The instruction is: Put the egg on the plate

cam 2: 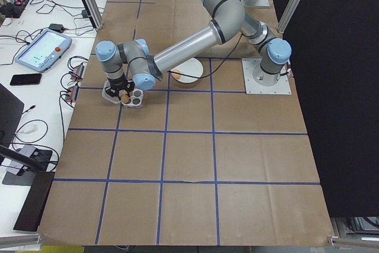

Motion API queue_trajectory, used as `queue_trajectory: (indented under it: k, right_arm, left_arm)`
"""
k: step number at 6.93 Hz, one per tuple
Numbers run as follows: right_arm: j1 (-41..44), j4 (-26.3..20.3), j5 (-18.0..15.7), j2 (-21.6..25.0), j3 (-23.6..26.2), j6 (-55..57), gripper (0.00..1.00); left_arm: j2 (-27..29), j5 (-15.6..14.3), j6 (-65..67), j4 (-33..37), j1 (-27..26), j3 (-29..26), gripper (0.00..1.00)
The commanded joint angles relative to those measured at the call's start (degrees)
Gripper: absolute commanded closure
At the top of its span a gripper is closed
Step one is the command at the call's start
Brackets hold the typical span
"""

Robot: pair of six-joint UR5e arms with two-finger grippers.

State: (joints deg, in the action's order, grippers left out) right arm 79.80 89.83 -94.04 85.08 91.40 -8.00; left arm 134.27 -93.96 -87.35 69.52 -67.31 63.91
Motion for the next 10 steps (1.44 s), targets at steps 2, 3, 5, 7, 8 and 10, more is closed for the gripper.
queue_trajectory:
  k: [2, 3, 5, 7, 8, 10]
  right_arm:
    - [0.0, 0.09, 0.0, 0.0, 0.0, 0.0, 0.0]
    - [0.0, 0.0, 0.0, 0.0, 0.0, 0.0, 0.0]
    - [0.0, 0.09, 0.0, 0.0, 0.0, 0.0, 0.0]
    - [0.0, 0.0, 0.0, 0.0, 0.0, 0.0, 0.0]
    - [0.0, 0.0, 0.0, 0.0, 0.0, 0.0, 0.0]
    - [0.0, 0.0, 0.0, 0.0, 0.0, 0.0, 0.0]
  left_arm:
    - [-9.08, -1.31, 4.52, 7.25, -0.27, 2.0, 0.76]
    - [-13.03, -1.14, 10.64, 8.51, -0.62, 5.4, 0.76]
    - [-24.35, -0.52, 28.01, 7.39, -2.99, 20.21, 0.76]
    - [-34.55, -0.17, 47.79, 7.29, -5.88, 32.27, 0.76]
    - [-38.08, -0.08, 56.93, 7.21, -8.08, 36.94, 0.76]
    - [-40.48, 1.75, 72.08, 7.12, -11.16, 43.29, 0.78]
